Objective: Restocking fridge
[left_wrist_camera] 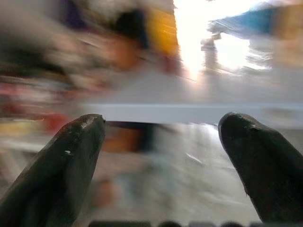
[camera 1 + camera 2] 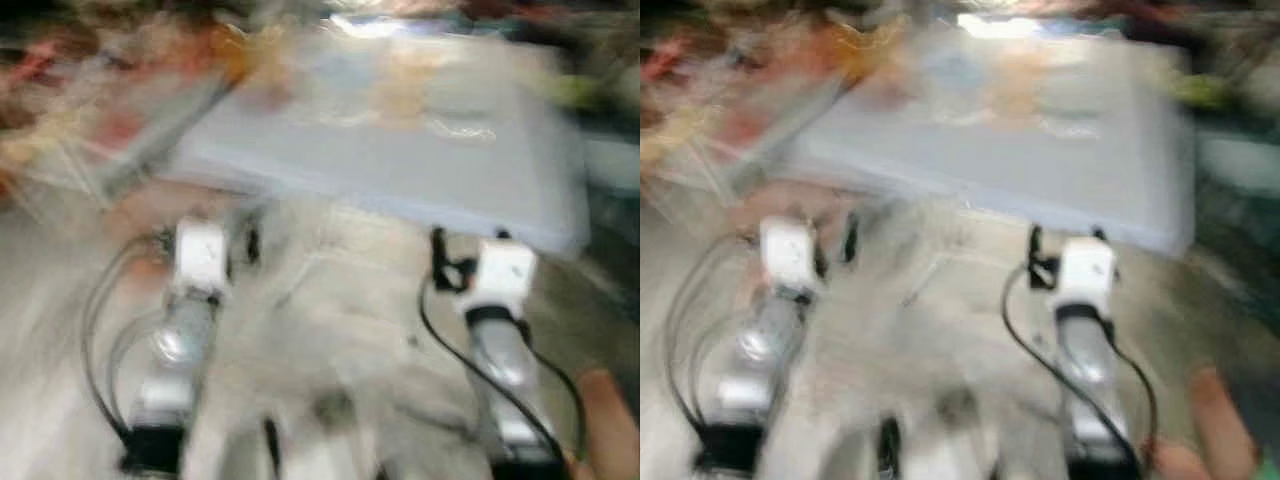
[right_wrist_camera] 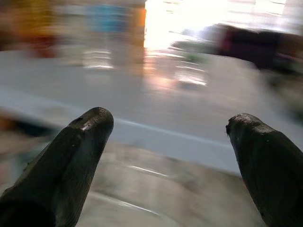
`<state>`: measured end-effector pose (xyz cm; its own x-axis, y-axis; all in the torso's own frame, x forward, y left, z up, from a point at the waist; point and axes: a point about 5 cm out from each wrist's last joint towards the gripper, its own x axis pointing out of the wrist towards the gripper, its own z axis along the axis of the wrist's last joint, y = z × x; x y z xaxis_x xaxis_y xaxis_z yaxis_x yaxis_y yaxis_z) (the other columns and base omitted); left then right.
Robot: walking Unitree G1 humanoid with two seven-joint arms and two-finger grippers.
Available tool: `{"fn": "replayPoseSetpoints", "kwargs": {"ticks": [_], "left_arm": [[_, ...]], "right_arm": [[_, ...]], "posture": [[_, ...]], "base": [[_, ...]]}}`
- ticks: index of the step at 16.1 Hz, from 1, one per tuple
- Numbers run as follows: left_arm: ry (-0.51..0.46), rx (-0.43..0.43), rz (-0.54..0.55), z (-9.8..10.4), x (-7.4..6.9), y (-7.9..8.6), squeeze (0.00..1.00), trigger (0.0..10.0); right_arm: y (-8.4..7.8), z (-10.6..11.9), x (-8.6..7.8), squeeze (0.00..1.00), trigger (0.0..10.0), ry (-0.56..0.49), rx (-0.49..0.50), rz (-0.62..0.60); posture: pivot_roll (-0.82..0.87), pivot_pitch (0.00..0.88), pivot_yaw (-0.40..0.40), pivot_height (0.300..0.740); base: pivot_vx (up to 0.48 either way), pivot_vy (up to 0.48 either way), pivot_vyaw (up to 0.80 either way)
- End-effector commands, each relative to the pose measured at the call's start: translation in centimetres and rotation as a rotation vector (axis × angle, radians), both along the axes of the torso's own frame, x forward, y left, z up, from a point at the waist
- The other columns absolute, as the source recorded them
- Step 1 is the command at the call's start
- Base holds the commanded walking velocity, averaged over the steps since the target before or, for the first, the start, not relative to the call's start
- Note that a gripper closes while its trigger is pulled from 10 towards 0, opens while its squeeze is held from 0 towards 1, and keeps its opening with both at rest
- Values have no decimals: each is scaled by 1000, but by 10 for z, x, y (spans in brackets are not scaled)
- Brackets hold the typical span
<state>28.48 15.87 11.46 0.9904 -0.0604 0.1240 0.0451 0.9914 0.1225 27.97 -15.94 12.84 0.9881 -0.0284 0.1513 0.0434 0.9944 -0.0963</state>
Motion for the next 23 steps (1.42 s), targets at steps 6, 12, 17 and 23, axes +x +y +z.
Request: {"fn": "replayPoseSetpoints", "kwargs": {"ticks": [6,12,17,23], "left_arm": [[100,-22,-4,-25,-5,-3,0,10000],[83,-19,-7,-21,-6,0,0,10000],[9,-53,-44,6,2,-9,0,10000],[34,-50,-56,2,0,-11,0,10000]], "right_arm": [[18,0,3,0,10000,-8,35,83],[20,4,5,0,10000,-39,-11,98],[26,21,5,0,10000,-109,-28,110],[24,24,8,0,10000,-119,-36,102]], "posture": [[-14,56,56,740],[-2,63,63,740],[-6,71,63,740],[-14,82,61,740]], "base": [[302,0,0],[350,0,0],[347,0,0],[343,0,0]]}}
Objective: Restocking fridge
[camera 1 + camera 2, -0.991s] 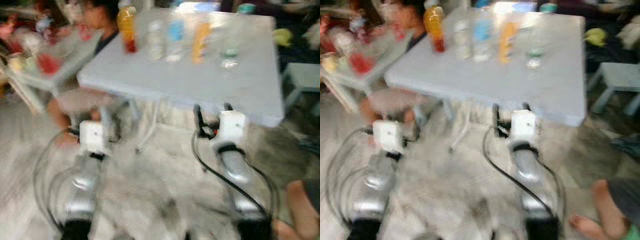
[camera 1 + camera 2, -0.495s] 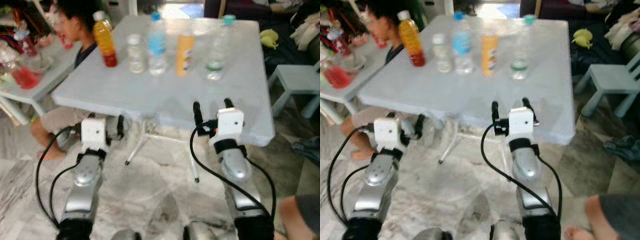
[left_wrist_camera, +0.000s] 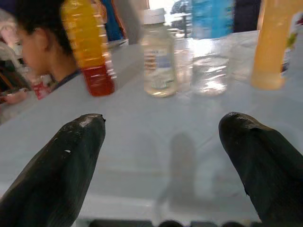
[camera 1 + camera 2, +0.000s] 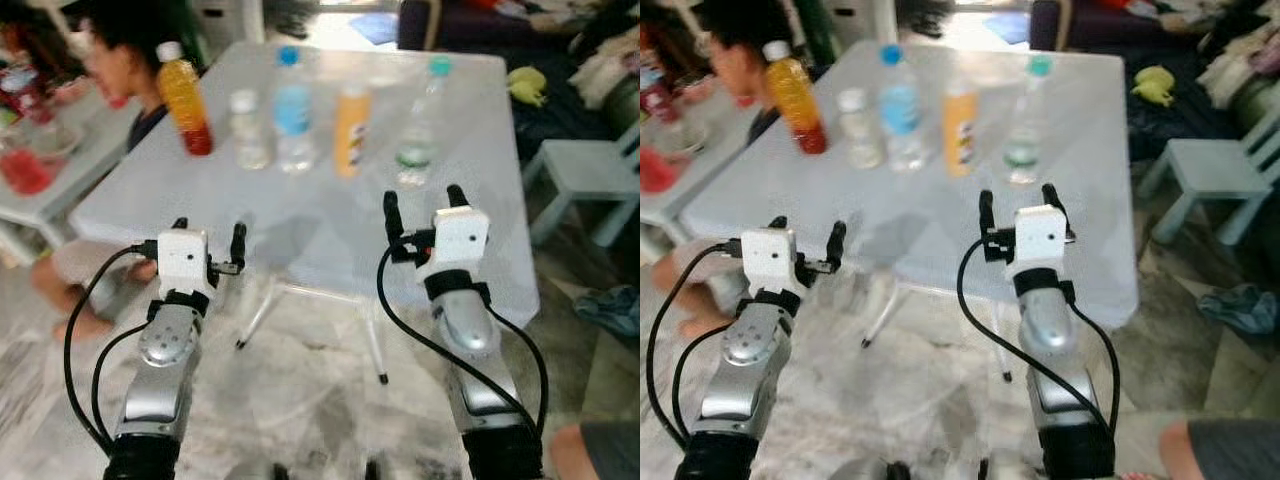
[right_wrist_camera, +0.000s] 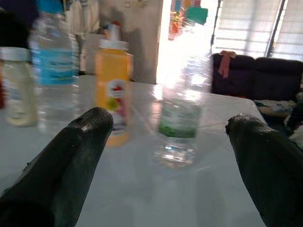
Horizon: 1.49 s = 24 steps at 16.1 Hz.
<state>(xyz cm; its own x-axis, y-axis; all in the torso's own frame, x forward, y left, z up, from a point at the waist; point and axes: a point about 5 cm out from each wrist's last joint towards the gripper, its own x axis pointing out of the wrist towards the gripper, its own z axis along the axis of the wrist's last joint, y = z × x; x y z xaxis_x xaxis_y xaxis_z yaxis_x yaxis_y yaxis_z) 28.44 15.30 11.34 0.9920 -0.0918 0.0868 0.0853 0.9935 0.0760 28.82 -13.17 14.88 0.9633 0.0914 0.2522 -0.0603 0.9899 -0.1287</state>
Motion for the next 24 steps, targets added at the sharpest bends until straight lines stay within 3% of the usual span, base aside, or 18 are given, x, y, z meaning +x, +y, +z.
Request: {"fn": "replayPoseSetpoints", "kwargs": {"ticks": [1,7,13,16,21,24], "left_arm": [[-9,-8,-22,4,1,-5,0,10000],[19,8,-24,-4,-4,1,0,10000],[-22,31,30,10,-10,22,0,10000],[-4,17,38,5,-16,18,0,10000],[13,7,20,2,-20,12,0,10000],[14,15,16,3,-19,14,0,10000]], "right_arm": [[-3,5,0,0,10000,-22,-11,-12],[-13,-9,-6,0,10000,42,37,-64],[-12,6,-2,0,10000,-9,21,-68],[-11,15,-2,0,10000,-55,-11,-55],[7,45,8,0,10000,-159,-61,125],[7,55,13,0,10000,-193,-73,126]], "posture": [[-17,84,62,740],[-12,87,64,740],[1,152,53,740],[-1,154,47,740],[-1,150,56,740],[4,157,58,740]], "base": [[371,0,0],[387,0,0],[249,0,0],[0,0,0],[0,0,0],[0,0,0]]}}
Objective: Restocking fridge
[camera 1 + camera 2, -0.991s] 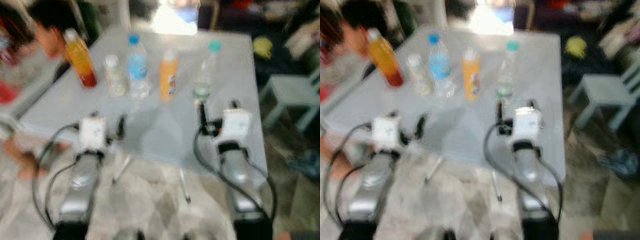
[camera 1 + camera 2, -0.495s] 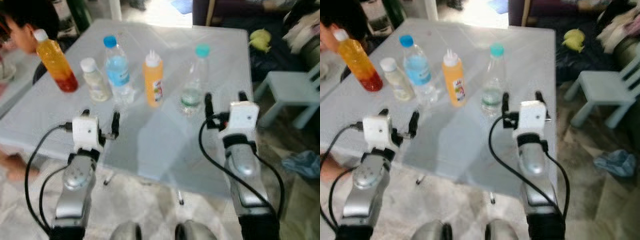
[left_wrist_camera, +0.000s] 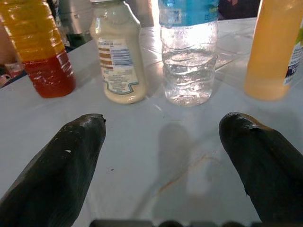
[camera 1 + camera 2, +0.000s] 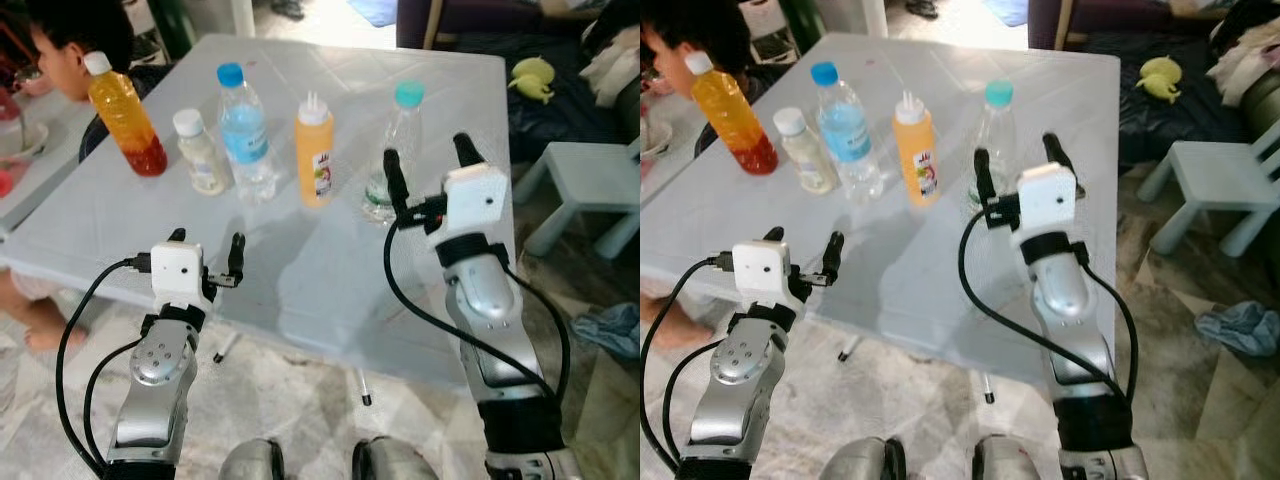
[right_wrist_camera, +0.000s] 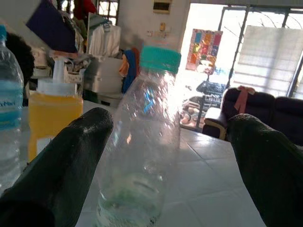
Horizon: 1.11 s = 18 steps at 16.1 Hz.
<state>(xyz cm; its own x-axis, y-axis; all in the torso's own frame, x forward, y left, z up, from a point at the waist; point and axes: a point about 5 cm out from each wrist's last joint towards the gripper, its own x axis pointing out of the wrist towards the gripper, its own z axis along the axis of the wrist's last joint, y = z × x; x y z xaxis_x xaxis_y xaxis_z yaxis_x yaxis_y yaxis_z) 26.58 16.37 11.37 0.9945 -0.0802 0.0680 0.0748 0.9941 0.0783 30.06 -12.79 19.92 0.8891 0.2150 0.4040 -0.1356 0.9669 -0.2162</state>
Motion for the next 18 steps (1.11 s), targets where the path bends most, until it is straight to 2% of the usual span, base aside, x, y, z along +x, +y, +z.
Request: {"fn": "replayPoseSetpoints", "kwargs": {"ticks": [1,3,8,9,10,18], "left_arm": [[-1,12,3,2,-1,3,0,10000],[6,14,-10,1,-1,1,0,10000],[11,22,-19,1,-1,0,0,10000],[12,22,-20,1,0,0,0,10000],[13,23,-21,1,-1,0,0,10000],[17,18,-29,0,-1,-4,0,10000]], "right_arm": [[3,8,3,0,10000,-28,-13,26],[-1,18,11,0,10000,-44,-16,32],[4,30,27,0,10000,-51,-25,75],[7,33,30,0,2510,-47,-25,98],[10,37,34,0,0,-48,-28,125],[12,47,36,0,0,-59,-49,133]], "posture": [[5,159,59,740],[7,161,60,740],[15,161,60,740],[15,163,59,740],[15,163,59,740],[9,166,55,740]], "base": [[0,0,0],[0,0,0],[0,0,0],[0,0,0],[0,0,0],[0,0,0]]}}
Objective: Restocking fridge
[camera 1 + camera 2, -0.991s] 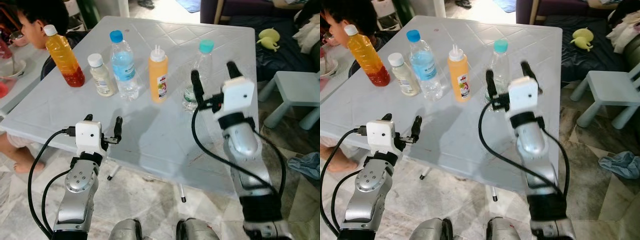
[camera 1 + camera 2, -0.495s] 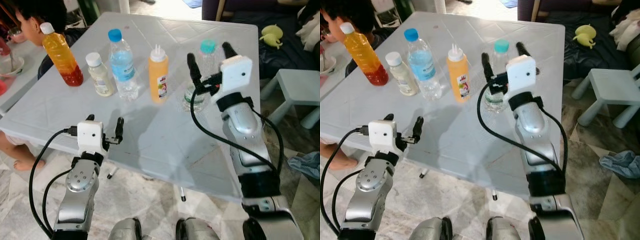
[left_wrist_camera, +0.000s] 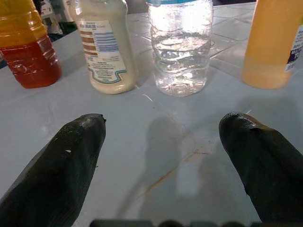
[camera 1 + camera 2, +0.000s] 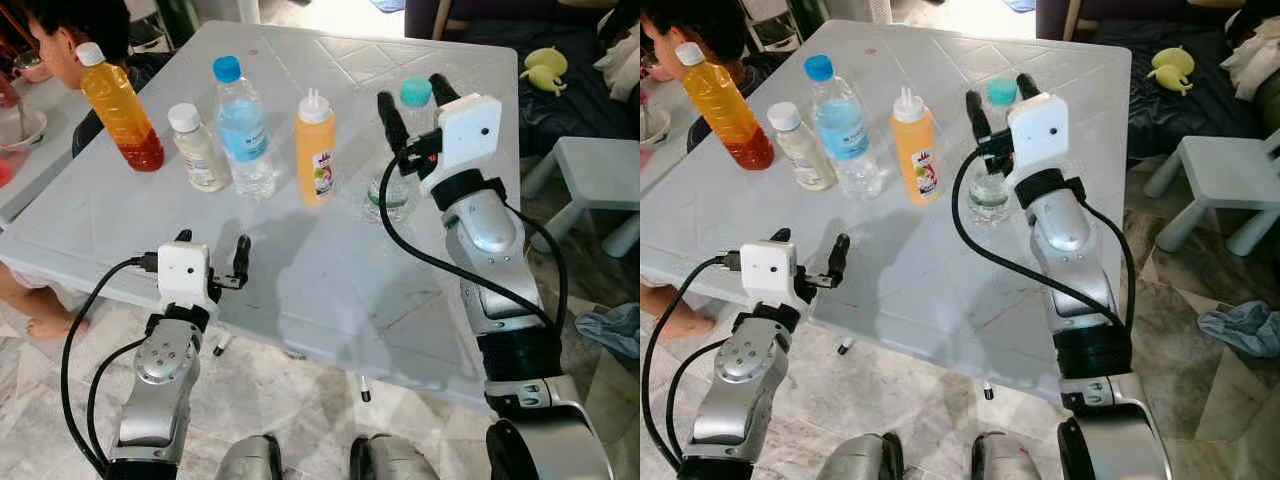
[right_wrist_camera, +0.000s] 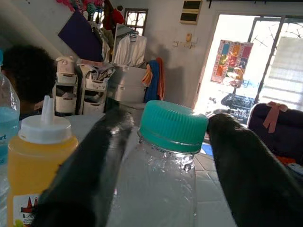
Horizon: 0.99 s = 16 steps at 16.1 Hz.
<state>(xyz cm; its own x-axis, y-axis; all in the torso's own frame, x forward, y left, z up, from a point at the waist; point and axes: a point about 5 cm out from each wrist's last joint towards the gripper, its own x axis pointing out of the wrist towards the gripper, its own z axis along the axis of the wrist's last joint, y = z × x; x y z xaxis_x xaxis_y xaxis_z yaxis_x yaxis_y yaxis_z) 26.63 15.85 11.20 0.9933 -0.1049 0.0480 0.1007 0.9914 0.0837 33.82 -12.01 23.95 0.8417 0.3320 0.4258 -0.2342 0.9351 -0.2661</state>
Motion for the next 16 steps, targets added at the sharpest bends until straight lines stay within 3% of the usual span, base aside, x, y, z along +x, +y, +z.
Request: {"fn": "replayPoseSetpoints", "kwargs": {"ticks": [1,9,14,16], "left_arm": [[-2,11,-5,2,-1,1,0,10000],[3,19,-2,1,0,2,0,10000],[9,21,-4,1,1,2,0,10000],[8,19,-12,0,4,-1,0,10000]], "right_arm": [[5,6,-3,0,0,-22,-8,25],[7,12,-5,0,0,-18,1,25],[8,9,-15,0,0,65,-6,25],[5,18,-16,0,0,34,47,10]], "posture": [[7,165,56,740],[13,158,51,740],[3,151,53,740],[-4,146,57,740]], "base": [[0,0,0],[0,0,0],[0,0,0],[0,0,0]]}}
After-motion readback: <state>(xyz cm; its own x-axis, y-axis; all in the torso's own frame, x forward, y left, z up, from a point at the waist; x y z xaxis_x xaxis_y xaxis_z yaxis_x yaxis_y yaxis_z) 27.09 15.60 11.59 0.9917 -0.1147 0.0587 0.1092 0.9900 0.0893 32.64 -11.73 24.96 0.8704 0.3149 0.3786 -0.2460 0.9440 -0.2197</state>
